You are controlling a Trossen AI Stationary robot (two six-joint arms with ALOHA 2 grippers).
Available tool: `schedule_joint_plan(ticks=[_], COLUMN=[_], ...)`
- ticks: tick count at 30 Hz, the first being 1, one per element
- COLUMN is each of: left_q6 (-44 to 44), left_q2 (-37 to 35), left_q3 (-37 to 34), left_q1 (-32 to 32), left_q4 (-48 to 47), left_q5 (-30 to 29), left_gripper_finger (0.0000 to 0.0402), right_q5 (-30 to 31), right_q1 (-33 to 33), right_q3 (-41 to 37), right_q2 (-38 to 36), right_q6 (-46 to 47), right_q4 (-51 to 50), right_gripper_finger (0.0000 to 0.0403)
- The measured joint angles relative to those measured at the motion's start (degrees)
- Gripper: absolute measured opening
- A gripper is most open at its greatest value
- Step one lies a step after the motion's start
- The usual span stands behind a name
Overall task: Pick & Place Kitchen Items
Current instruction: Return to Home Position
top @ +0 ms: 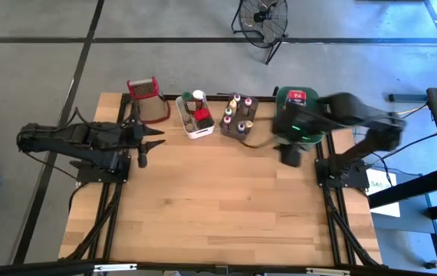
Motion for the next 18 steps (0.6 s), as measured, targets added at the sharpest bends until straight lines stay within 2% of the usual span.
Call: schedule_joint_plan(ticks=[4, 7, 11, 18], left_q6=[1.6, 1.6, 0.2, -2.8], left_q2=[-2.5, -4.7, -7.6, -10.8], left_q3=[-4.3, -7.6, -12.1, -17.3], left_q1=[0.0, 0.0, 0.0, 0.0], left_q4=[5.2, 8.8, 12.6, 17.9], left_q5=[0.1, 0.8, 1.1, 3.5], left_gripper_finger=[0.0086, 0.0053, 0.0008, 0.0002], right_q5=[10.7, 16.0, 17.0, 17.0], right_q1=[8.6, 14.8, 19.8, 20.6], right_q3=[-7.9, -17.8, -34.5, -61.4], right_q2=[-10.9, -20.4, -33.3, -51.3], right_q6=[8.0, 12.4, 14.1, 9.2], right_q4=[1.9, 7.1, 19.3, 42.1], right_gripper_finger=[0.0255, 0.024, 0.0211, 0.0139])
